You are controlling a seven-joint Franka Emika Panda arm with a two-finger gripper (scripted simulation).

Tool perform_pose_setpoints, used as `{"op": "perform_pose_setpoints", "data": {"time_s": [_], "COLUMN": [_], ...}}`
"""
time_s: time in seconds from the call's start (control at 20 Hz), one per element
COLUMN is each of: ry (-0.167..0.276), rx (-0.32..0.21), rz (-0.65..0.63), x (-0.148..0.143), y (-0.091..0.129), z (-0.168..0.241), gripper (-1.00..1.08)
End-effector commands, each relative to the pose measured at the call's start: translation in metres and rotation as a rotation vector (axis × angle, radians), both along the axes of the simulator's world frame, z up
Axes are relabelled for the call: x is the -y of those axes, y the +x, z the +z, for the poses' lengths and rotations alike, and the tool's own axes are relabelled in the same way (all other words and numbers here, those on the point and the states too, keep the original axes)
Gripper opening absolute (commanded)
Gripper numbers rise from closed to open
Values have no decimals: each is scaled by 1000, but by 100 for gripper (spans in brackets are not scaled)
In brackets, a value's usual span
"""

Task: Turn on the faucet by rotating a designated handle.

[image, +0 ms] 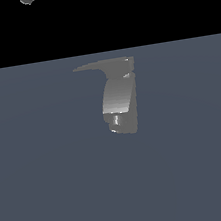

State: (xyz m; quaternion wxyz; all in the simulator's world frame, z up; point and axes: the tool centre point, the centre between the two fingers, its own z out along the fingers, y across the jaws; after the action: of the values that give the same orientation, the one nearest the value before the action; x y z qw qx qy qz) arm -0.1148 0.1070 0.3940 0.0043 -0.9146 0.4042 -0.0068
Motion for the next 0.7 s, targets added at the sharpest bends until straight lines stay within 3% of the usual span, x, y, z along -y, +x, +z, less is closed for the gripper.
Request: {"op": "perform_pose_setpoints", "data": {"time_s": [0.0,0.65], "ry": [2,7], "rx": [0,-4], "rz": [-55,-330], "x": [-4,-12], "y": [12,75], "z": [-7,-45], "gripper": [-100,-100]}}
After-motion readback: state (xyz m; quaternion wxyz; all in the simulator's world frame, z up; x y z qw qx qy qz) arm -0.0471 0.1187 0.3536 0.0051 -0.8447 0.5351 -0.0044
